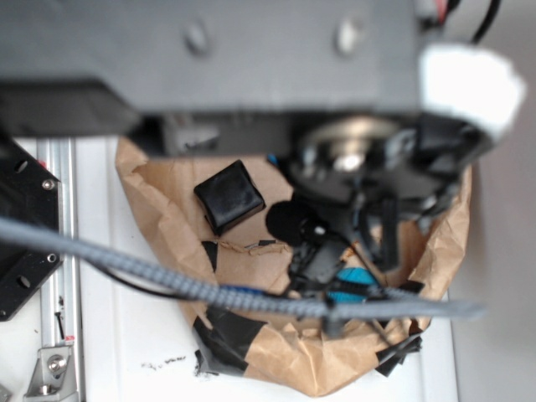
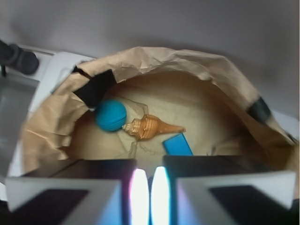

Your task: Grab the blue ball.

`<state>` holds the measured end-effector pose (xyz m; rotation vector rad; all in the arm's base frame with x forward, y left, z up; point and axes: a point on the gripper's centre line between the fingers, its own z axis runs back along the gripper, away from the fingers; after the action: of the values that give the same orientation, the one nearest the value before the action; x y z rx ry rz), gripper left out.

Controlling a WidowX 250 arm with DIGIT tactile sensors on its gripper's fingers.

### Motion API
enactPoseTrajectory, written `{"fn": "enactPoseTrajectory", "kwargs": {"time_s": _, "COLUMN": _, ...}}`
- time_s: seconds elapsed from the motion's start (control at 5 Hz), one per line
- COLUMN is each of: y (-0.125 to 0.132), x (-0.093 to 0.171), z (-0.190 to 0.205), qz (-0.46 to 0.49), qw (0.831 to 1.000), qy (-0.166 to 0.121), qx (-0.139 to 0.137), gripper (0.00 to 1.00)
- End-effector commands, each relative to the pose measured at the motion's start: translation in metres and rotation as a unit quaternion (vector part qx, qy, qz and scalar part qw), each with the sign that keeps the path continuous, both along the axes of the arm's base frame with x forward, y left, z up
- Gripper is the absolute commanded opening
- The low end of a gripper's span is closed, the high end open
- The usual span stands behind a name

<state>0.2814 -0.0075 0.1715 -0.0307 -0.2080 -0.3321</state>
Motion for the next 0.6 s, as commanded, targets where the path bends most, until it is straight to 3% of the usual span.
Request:
{"fn": "enactPoseTrajectory", "kwargs": {"time_s": 0.0, "y": -0.033, "x": 0.028, "z": -0.045, "qz": -0.172, "qw": 0.981, "qy": -0.089, "qx": -0.027, "gripper": 1.00}}
{"fn": "enactPoseTrajectory", "kwargs": {"time_s": 0.4, "y": -0.058, "x": 0.029, "z": -0.093, "qz": -0.300, "qw": 0.952, "qy": -0.063, "qx": -0.025, "gripper": 1.00}}
